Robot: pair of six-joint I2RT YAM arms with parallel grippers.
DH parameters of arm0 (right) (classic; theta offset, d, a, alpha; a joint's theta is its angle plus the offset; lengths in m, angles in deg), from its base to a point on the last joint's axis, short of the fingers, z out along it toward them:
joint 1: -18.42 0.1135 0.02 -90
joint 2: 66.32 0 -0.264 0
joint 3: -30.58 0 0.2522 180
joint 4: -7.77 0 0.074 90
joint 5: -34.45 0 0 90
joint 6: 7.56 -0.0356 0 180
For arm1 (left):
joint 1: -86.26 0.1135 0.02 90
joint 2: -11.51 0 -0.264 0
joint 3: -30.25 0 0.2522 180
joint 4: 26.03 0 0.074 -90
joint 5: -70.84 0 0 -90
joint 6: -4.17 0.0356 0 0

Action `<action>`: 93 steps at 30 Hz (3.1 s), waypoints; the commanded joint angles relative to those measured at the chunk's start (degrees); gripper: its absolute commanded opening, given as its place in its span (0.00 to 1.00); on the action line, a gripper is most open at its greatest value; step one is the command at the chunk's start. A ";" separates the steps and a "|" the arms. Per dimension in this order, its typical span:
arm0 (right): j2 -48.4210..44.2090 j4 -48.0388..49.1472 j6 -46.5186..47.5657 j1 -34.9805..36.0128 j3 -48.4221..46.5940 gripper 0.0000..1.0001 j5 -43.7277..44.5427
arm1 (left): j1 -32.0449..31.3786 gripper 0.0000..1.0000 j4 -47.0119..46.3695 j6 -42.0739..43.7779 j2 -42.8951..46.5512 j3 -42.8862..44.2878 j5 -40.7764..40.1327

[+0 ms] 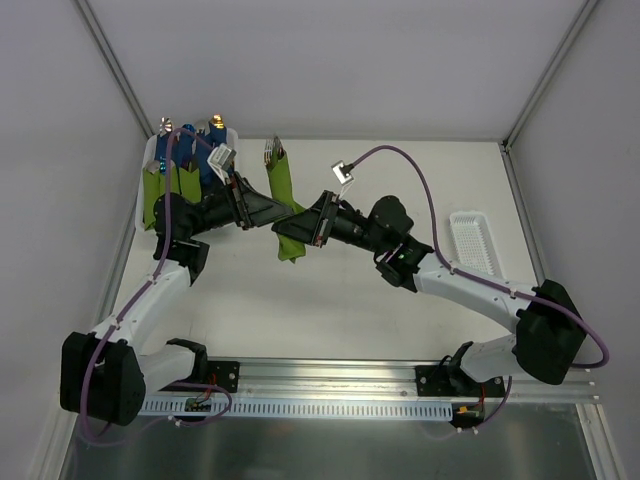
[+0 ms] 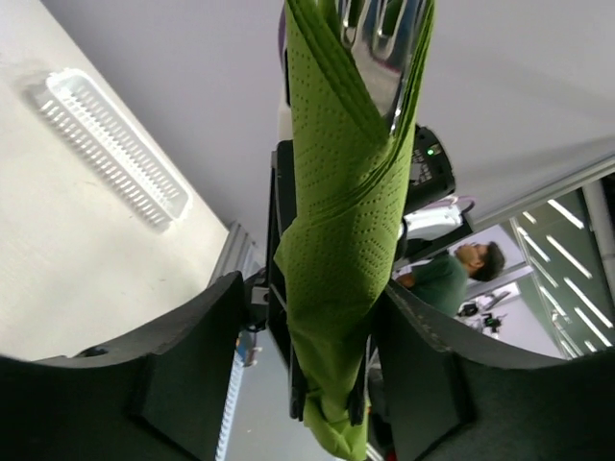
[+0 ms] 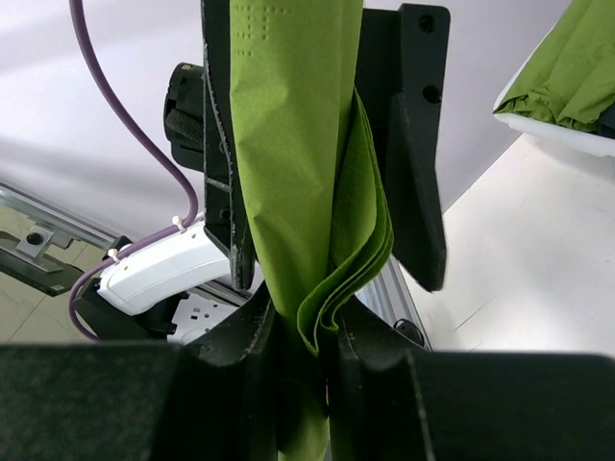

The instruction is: Place the utensils on the paper napkin and roll it up

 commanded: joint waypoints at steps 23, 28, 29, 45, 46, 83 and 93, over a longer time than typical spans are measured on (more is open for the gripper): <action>-7.23 -9.63 8.78 -1.07 -3.71 0.55 2.77 | 0.49 0.00 14.90 13.46 -1.07 8.57 7.08; -8.20 -11.57 9.14 -2.66 -3.79 0.54 1.01 | 0.41 0.00 15.20 14.09 -0.81 9.11 7.53; -7.86 -11.83 9.23 -2.57 -3.97 0.54 0.40 | 0.41 0.00 14.76 13.48 -1.07 9.11 7.61; -5.83 -11.31 9.14 -2.40 -4.50 0.00 -0.31 | 0.41 0.00 12.38 9.96 -2.30 8.49 8.67; -5.92 -11.22 9.23 -2.40 -4.50 0.00 -0.13 | 0.41 0.00 12.30 9.78 -2.21 8.40 8.76; -5.13 -7.35 6.77 -3.36 -3.89 0.34 -0.83 | 1.02 0.00 19.02 11.70 -3.26 6.19 11.57; -9.69 -10.17 6.86 -7.58 1.21 0.64 -0.83 | 8.66 0.00 45.06 32.80 -9.68 22.19 15.26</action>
